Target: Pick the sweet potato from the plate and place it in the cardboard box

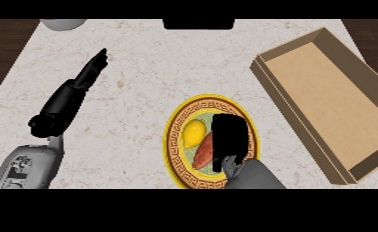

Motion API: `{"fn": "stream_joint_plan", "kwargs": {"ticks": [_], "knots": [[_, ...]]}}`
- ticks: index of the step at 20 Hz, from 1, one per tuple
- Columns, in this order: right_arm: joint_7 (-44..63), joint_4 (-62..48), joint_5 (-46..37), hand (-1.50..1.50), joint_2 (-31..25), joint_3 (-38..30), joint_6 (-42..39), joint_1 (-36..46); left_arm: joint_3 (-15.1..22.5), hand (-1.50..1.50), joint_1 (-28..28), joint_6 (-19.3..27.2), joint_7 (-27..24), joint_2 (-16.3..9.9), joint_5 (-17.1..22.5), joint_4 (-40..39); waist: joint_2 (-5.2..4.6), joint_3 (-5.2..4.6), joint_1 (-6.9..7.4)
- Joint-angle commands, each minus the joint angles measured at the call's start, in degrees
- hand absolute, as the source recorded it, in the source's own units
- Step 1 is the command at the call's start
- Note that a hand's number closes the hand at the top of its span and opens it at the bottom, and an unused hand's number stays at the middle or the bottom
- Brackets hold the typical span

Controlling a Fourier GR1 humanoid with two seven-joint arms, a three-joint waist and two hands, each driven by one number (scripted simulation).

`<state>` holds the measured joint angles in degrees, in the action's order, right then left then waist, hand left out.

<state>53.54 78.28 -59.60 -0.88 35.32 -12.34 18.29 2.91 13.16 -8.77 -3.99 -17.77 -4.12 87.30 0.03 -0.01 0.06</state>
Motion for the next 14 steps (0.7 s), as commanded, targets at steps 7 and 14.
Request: {"fn": "stream_joint_plan", "kwargs": {"ticks": [7,14], "knots": [[-14.09,-13.56,-0.05,1.50,0.86,-6.44,7.36,13.05,-2.12,0.00,1.83,-3.36,1.10,0.10,1.27,0.09,-0.42,0.05,1.17],[-31.15,-27.61,1.72,1.50,0.44,-13.78,16.51,26.07,-1.15,0.00,1.47,-2.27,-0.37,1.41,-0.72,-1.02,-0.60,0.05,1.68]]}}
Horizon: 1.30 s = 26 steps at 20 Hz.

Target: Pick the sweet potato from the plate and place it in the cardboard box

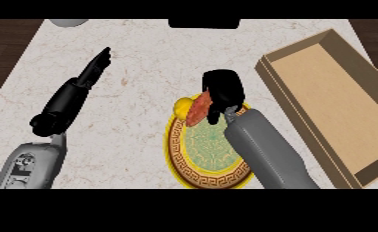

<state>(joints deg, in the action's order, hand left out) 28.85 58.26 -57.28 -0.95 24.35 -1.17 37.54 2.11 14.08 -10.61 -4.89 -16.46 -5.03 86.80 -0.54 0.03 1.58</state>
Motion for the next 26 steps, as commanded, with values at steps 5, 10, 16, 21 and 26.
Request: {"fn": "stream_joint_plan", "kwargs": {"ticks": [5,10,16,21,26], "knots": [[-4.85,-3.70,-5.74,1.50,-0.06,-1.18,5.55,11.17,-1.67,0.00,-2.33,-0.63,-0.16,-0.74,0.10,1.67,0.52,-0.05,-0.78],[2.16,7.63,-6.95,1.50,-2.13,-4.37,2.99,11.08,-0.83,0.00,-4.68,-0.03,1.58,0.50,-0.53,4.28,0.88,-0.03,-1.51],[11.54,11.34,-6.50,1.50,-4.53,-15.41,9.64,14.06,-1.95,0.00,-1.16,-0.78,1.69,-0.05,-0.15,1.22,0.77,-0.01,-2.07],[15.58,15.34,-8.19,1.50,-9.81,-20.00,9.63,10.36,-2.06,0.00,-4.87,-0.86,1.05,-0.43,-0.72,4.26,0.83,-0.03,-1.73],[10.10,14.23,-2.39,1.50,-17.34,-27.94,6.99,10.03,-3.69,0.00,-1.44,-2.51,-0.63,-1.06,-0.14,-0.30,0.54,-0.03,-1.98]]}}
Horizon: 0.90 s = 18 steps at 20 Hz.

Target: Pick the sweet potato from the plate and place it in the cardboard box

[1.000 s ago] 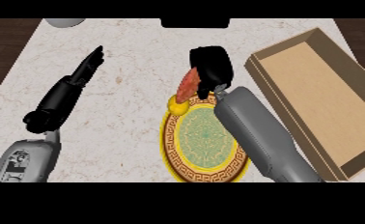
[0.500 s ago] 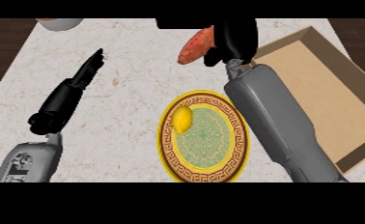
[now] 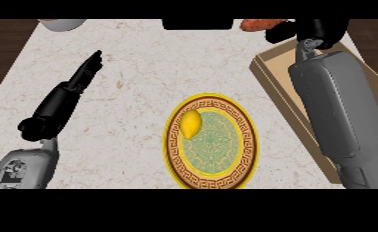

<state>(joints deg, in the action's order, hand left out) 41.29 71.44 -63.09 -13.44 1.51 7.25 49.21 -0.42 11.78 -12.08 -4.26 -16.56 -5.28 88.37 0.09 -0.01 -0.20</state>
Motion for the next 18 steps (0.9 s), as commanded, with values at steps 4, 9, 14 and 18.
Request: {"fn": "stream_joint_plan", "kwargs": {"ticks": [4,9,14,18], "knots": [[-7.52,-4.42,3.46,1.50,-12.30,-7.33,-5.27,-2.43,0.59,0.00,1.13,0.15,-1.08,1.00,-1.50,-1.72,-0.20,0.02,0.01],[-9.69,-10.90,9.52,1.50,-14.27,-10.32,-15.83,-4.19,-0.34,0.00,1.51,-0.36,1.94,0.69,-0.30,1.15,-0.11,0.05,0.35],[-16.22,-13.99,13.41,1.50,-16.89,-12.17,-20.61,-9.09,3.08,0.00,-1.93,2.49,-1.54,4.16,-4.35,0.17,-0.16,0.03,0.10],[-19.81,-19.06,15.14,1.50,-22.42,-13.43,-28.81,-8.51,1.89,0.00,-0.23,0.67,2.92,3.23,-2.28,2.79,-0.13,0.04,0.37]]}}
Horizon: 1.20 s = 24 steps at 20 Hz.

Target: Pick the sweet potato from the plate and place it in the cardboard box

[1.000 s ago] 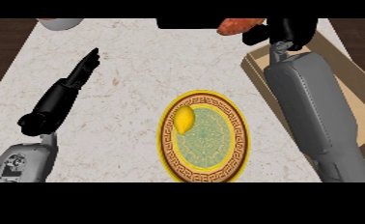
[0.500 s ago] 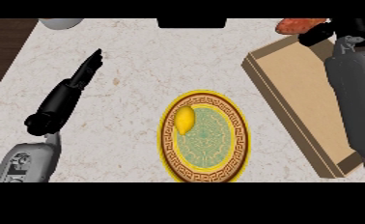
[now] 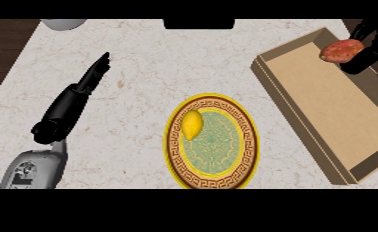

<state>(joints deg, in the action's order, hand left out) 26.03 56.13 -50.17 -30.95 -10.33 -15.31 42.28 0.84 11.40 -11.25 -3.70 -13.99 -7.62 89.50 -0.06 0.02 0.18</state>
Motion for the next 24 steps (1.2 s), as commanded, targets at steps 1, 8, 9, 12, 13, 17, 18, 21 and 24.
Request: {"fn": "stream_joint_plan", "kwargs": {"ticks": [1,8,9,12,13,17,18,21,24], "knots": [[-2.32,-4.30,1.42,1.50,-3.26,-0.71,-6.48,-1.72,-1.16,0.00,-0.81,-1.37,-1.29,-0.94,0.74,-0.52,-0.03,-0.02,0.09],[-14.77,-4.74,7.81,-1.50,-2.76,-3.06,-8.68,-2.86,-0.45,0.00,-0.67,-1.02,-2.22,0.52,-0.47,-1.19,-0.03,0.00,0.06],[-13.43,0.61,9.14,-1.50,-0.25,-3.13,-8.10,-4.84,-1.56,0.00,-0.12,-1.27,1.82,-0.07,0.88,1.56,0.25,-0.01,-0.29],[-20.41,0.27,13.37,-1.50,-0.05,-9.59,0.98,-3.18,0.16,0.00,1.15,0.30,0.73,1.44,-1.46,-1.88,-0.04,0.09,-0.71],[-20.00,1.41,16.19,-1.50,1.47,-12.78,3.26,-1.55,-1.57,0.00,1.69,-1.09,1.81,-0.07,0.44,-0.93,0.19,0.14,-0.64],[-18.94,0.72,28.20,-1.50,6.30,-26.30,10.19,1.36,-3.74,0.00,-0.40,-2.29,-0.86,-2.40,1.51,-0.40,0.32,0.22,-0.17],[-18.33,-0.21,30.51,-1.50,5.83,-28.74,10.16,2.55,-2.23,0.00,-0.33,-1.07,-1.08,-0.19,0.68,-1.46,0.05,0.16,-0.56],[-19.75,-2.03,33.75,-1.50,4.26,-33.62,12.21,-0.14,-1.13,0.00,-0.04,-0.91,1.08,0.32,0.05,0.40,0.07,0.11,-0.44],[-22.36,-4.64,36.35,-1.50,1.94,-36.04,13.04,-0.16,-1.16,0.00,2.29,-1.92,4.37,0.04,0.74,1.87,-0.06,0.07,0.12]]}}
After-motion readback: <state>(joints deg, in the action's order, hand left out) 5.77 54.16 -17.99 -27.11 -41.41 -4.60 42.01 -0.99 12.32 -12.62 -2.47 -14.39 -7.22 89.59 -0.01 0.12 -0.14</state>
